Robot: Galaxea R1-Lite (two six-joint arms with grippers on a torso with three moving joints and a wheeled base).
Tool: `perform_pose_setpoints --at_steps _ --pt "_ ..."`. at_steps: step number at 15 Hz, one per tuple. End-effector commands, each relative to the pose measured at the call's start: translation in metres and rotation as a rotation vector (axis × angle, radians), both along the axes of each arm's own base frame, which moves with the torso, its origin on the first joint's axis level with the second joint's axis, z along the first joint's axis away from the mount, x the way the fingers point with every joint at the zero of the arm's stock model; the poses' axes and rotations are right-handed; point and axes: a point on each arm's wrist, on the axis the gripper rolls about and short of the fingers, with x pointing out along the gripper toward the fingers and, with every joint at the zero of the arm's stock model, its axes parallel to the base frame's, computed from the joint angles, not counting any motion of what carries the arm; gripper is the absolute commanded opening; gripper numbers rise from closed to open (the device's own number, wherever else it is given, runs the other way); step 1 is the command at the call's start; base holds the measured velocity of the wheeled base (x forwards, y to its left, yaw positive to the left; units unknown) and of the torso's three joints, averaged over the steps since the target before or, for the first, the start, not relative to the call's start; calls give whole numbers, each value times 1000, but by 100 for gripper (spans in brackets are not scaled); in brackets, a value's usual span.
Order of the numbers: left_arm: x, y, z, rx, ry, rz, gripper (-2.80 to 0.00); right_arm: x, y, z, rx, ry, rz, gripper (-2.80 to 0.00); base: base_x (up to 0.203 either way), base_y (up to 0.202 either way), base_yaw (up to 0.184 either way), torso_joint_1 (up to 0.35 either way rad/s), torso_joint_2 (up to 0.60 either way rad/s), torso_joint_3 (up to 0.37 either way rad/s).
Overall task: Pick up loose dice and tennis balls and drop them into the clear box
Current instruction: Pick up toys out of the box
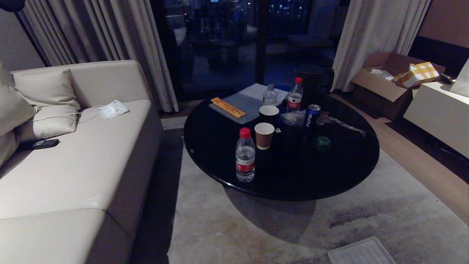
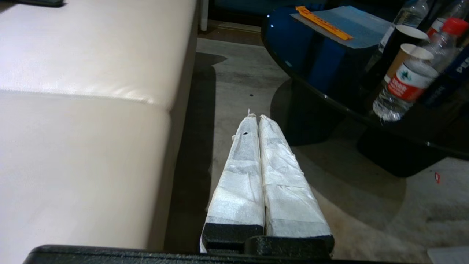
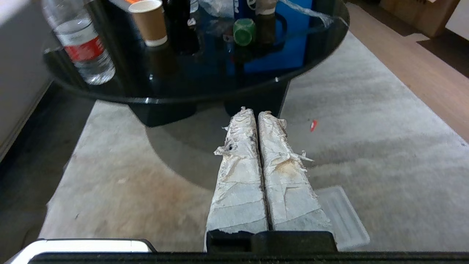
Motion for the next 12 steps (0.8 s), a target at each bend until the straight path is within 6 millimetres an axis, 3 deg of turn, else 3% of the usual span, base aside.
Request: perform_pose_setpoints --at_steps 1,12 --pt "0 0 0 -1 0 1 -280 1 0 -2 0 10 0 -280 188 0 0 6 7 5" --pt "0 0 0 -1 0 1 -280 1 0 -3 0 11 0 -280 183 0 -1 1 1 1"
